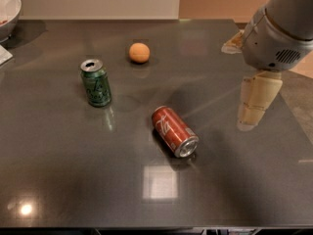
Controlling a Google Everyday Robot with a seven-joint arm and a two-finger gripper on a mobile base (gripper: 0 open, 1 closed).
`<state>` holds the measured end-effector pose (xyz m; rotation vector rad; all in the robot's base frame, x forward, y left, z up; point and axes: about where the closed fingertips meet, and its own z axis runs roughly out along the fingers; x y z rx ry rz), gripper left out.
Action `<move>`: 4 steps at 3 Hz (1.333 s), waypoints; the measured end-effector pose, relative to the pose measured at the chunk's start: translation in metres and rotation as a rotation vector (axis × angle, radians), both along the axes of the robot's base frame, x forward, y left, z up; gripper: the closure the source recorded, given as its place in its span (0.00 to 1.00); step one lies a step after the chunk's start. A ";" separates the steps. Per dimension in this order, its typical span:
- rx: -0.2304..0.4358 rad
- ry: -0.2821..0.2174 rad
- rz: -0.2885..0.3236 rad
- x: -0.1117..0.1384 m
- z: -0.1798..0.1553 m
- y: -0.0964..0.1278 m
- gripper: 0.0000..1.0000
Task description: Pick coke can
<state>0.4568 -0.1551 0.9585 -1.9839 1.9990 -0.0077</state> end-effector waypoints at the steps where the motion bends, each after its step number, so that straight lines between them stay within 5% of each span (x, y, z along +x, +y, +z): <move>1: 0.007 0.013 0.091 0.005 -0.011 0.018 0.00; 4: -0.021 0.044 0.321 0.018 -0.041 0.059 0.00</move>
Offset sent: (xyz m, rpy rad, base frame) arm 0.0136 0.0526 -0.0379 0.0027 0.0448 0.2760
